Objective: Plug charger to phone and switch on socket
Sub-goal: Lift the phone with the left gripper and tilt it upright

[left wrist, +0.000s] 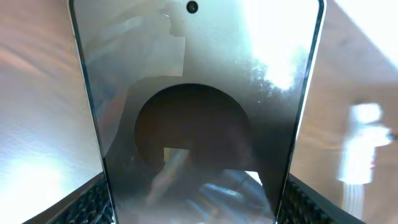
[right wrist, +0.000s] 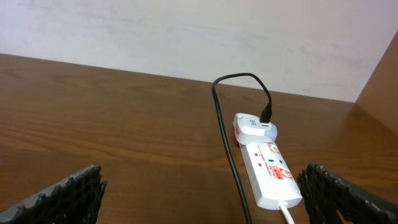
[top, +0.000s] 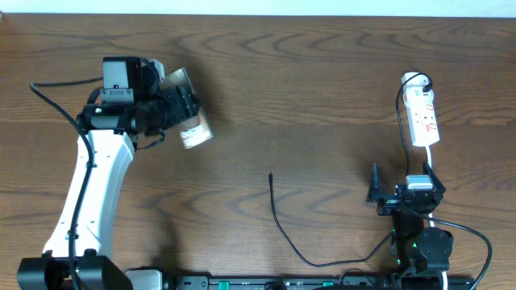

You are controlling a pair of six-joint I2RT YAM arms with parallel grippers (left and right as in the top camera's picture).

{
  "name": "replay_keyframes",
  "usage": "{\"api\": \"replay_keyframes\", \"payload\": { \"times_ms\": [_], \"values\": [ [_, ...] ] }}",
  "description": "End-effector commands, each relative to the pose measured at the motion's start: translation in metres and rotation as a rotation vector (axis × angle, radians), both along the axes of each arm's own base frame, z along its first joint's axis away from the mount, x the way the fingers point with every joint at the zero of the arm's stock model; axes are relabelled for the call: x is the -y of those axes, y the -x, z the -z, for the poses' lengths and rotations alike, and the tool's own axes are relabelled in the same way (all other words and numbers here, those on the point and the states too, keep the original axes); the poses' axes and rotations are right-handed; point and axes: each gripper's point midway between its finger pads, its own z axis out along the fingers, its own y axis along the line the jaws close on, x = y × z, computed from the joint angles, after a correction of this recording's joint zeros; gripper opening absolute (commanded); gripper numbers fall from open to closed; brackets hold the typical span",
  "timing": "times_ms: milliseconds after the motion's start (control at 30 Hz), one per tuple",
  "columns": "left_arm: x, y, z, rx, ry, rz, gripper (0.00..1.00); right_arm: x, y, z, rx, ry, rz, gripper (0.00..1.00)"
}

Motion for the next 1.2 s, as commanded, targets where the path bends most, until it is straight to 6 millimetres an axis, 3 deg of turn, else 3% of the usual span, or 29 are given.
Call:
{"api": "replay_keyframes", "payload": {
  "times_ms": [0, 233, 500, 733, 1167],
  "values": [
    [0.034, 0.008, -0.033, -0.138, 0.376, -0.120, 0.08, 0.003, 0.000, 0.001, -0.003, -0.013, 0.017, 0.99],
    [0.065, 0.026, -0.081, -0.370, 0.816, -0.096, 0.08, 0.003, 0.000, 0.001, -0.003, -0.013, 0.017, 0.99],
    [0.049, 0.032, -0.103, -0.530, 1.020, -0.162, 0.07, 0.003, 0.000, 0.001, -0.003, -0.013, 0.017, 0.99],
    [0.038, 0.030, -0.107, -0.536, 1.057, -0.186, 0.08, 0.003, 0.000, 0.001, -0.003, -0.013, 0.017, 0.99],
    [0.038, 0.030, -0.107, -0.536, 1.057, -0.186, 0.07, 0.003, 0.000, 0.001, -0.003, -0.013, 0.017, 0.99]
  ]
}}
